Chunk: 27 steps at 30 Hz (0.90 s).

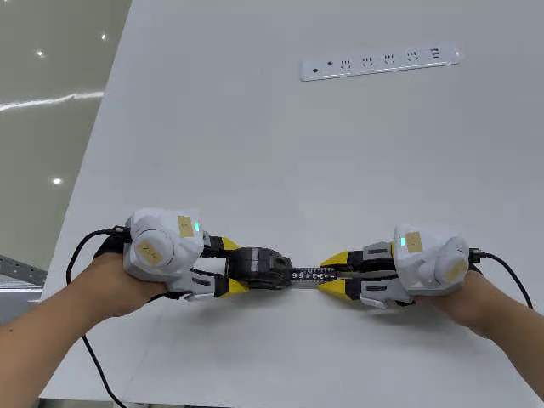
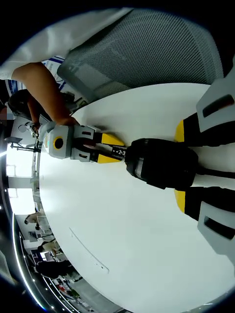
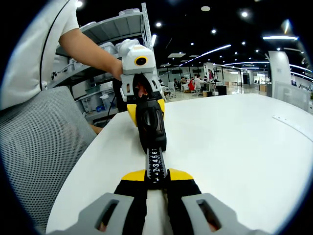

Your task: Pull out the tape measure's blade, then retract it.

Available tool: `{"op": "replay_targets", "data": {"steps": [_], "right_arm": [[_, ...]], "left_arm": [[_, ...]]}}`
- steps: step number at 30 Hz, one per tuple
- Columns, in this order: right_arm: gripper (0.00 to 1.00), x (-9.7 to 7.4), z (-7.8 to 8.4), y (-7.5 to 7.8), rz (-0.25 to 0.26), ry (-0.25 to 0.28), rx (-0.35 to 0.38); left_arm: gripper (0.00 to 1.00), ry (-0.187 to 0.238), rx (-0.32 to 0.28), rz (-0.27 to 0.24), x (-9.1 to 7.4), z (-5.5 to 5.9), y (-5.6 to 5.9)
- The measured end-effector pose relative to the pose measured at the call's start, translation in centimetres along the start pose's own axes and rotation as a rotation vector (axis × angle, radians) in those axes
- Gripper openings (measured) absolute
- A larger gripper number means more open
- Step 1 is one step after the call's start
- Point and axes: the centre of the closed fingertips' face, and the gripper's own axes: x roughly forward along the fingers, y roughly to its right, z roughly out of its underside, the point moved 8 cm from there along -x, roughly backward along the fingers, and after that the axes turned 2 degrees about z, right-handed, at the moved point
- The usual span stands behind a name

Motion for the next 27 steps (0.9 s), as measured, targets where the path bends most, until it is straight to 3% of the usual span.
{"op": "replay_targets", "data": {"steps": [10, 27], "right_arm": [[0.12, -2.6, 0.9, -0.1, 0.017, 0.007, 0.052], [0.12, -6.7, 2.1, 0.4, 0.043, -0.038, 0.056]], "left_arm": [[0.28, -0.006, 0.009, 0.000, 0.1, -0.2, 0.2], [0.28, 0.002, -0.005, 0.001, 0.3, -0.5, 0.2]]}}
